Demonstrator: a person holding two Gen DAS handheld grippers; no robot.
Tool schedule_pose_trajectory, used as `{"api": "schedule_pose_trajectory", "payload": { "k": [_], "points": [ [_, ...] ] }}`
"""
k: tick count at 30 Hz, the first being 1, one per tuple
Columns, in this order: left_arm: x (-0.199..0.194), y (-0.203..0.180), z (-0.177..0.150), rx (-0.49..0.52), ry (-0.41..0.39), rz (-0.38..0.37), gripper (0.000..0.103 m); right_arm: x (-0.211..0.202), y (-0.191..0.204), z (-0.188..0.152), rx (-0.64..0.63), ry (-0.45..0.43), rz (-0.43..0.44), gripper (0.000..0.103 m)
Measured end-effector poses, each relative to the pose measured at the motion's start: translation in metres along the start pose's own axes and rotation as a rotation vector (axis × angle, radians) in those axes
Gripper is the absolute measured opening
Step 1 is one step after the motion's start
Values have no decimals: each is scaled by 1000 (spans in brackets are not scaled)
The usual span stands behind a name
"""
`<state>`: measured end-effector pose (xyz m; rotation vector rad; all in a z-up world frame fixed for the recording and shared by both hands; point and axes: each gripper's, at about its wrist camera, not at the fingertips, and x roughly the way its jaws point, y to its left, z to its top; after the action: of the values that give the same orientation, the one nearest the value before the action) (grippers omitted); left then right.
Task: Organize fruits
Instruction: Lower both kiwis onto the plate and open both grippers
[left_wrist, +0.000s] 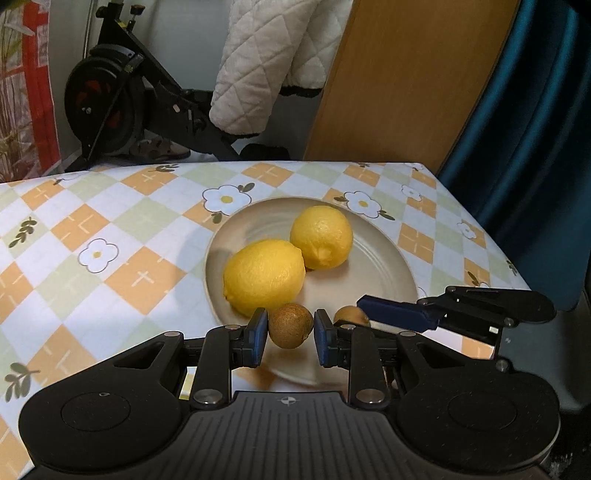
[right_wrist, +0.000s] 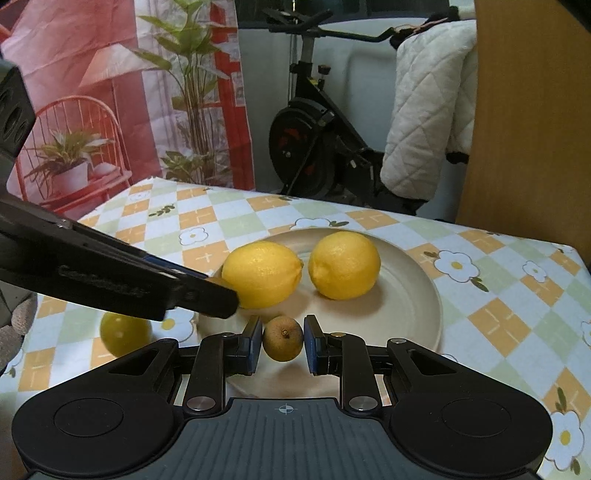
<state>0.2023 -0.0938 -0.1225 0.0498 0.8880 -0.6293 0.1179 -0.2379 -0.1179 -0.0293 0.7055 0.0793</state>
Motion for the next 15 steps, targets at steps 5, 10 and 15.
{"api": "schedule_pose_trajectory", "payload": {
  "k": [5, 10, 15],
  "points": [
    [16, 2, 3, -9, 31, 1, 28, 9, -1, -2, -4, 21, -5, 22],
    [26, 2, 1, -13, 52, -3, 29, 12, -1, -4, -1, 31, -3, 22],
    [24, 4, 1, -36, 53, -8, 29, 10, -1, -4, 8, 40, -15, 24]
  ]
}}
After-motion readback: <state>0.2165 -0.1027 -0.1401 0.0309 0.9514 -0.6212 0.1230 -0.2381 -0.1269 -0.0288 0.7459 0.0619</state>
